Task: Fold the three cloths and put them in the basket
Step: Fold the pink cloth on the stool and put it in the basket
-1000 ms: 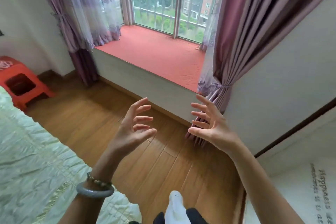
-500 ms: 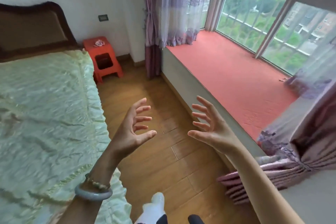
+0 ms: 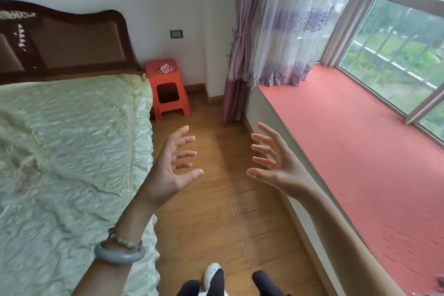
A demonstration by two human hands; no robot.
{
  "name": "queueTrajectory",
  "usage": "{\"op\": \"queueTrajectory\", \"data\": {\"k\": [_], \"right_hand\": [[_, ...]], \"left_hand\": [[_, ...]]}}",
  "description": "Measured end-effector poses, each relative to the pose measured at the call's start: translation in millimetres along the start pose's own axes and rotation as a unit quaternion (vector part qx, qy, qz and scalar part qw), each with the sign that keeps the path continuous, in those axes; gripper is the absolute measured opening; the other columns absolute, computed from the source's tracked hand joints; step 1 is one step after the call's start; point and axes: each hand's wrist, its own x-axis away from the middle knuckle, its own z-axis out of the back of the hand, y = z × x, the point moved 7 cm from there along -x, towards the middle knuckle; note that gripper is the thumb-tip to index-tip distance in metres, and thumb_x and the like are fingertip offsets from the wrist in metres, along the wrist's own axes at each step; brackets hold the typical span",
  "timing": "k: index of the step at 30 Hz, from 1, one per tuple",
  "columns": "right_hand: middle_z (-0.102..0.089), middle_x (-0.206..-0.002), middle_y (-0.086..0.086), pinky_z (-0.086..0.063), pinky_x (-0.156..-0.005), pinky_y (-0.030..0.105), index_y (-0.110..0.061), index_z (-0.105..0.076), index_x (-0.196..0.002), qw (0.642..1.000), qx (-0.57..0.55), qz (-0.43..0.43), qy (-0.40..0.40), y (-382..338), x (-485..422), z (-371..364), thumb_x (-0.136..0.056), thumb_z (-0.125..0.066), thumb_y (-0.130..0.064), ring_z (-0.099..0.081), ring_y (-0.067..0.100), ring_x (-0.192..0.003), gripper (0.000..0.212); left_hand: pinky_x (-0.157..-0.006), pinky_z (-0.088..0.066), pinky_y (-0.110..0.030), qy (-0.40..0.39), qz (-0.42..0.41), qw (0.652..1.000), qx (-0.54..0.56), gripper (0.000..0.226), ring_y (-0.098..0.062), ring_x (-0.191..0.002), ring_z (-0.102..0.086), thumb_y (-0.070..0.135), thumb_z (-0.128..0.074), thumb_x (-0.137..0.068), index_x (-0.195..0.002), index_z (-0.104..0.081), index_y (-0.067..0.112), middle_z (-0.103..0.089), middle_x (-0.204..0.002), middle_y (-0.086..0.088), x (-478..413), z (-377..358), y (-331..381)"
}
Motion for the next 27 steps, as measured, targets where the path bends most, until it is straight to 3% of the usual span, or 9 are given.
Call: {"op": "queueTrajectory", "data": {"k": [7, 12, 17, 23, 27], "right_hand": [[-0.046, -0.138, -0.003, -0.047, -0.1, 0.032, -0.047, -0.032, -0.133, 1.0, -0.015, 0.012, -0.017, 2, -123, 18, -0.072, -0.076, 0.003, -0.05, 0.01, -0.123, 0.09], [-0.045, -0.139, -0.002, -0.046, -0.101, 0.034, -0.048, -0.03, -0.132, 0.999, -0.008, 0.009, -0.047, 14, -213, 24, -0.072, -0.075, 0.004, -0.05, 0.01, -0.123, 0.091], [-0.044, -0.139, -0.003, -0.046, -0.1, 0.032, -0.046, -0.029, -0.134, 0.997, -0.004, 0.02, -0.079, 26, -320, 35, -0.072, -0.076, 0.002, -0.049, 0.009, -0.123, 0.092], [-0.045, -0.138, -0.006, -0.047, -0.1, 0.032, -0.045, -0.029, -0.136, 0.992, -0.014, 0.02, -0.123, 37, -452, 52, -0.072, -0.077, 0.0, -0.049, 0.007, -0.123, 0.091], [-0.046, -0.138, -0.007, -0.047, -0.1, 0.034, -0.041, -0.029, -0.14, 0.988, -0.012, 0.024, -0.151, 38, -530, 54, -0.072, -0.078, -0.002, -0.05, 0.008, -0.123, 0.092]], "left_hand": [[-0.087, -0.051, -0.028, 0.016, 0.012, 1.0, 0.003, 0.087, -0.011, -0.108, -0.059, 0.033, -0.075, -0.06, -0.137, -0.033, 0.041, -0.049, -0.132, 0.009, -105, 22, -19], [-0.087, -0.05, -0.028, 0.039, 0.025, 0.999, -0.003, 0.086, -0.013, -0.109, -0.058, 0.017, -0.074, -0.066, -0.138, -0.032, 0.036, -0.048, -0.133, 0.008, -179, 40, -43], [-0.086, -0.05, -0.028, 0.072, 0.033, 0.997, -0.008, 0.085, -0.011, -0.108, -0.059, 0.016, -0.073, -0.067, -0.14, -0.032, 0.033, -0.048, -0.134, 0.008, -270, 59, -67], [-0.087, -0.05, -0.029, 0.114, 0.042, 0.993, -0.006, 0.086, -0.012, -0.11, -0.058, 0.035, -0.073, -0.062, -0.139, -0.033, 0.036, -0.049, -0.134, 0.01, -379, 82, -85], [-0.086, -0.051, -0.03, 0.149, 0.046, 0.988, -0.001, 0.087, -0.012, -0.109, -0.059, 0.035, -0.073, -0.062, -0.139, -0.033, 0.035, -0.05, -0.134, 0.009, -437, 105, -97]]}}
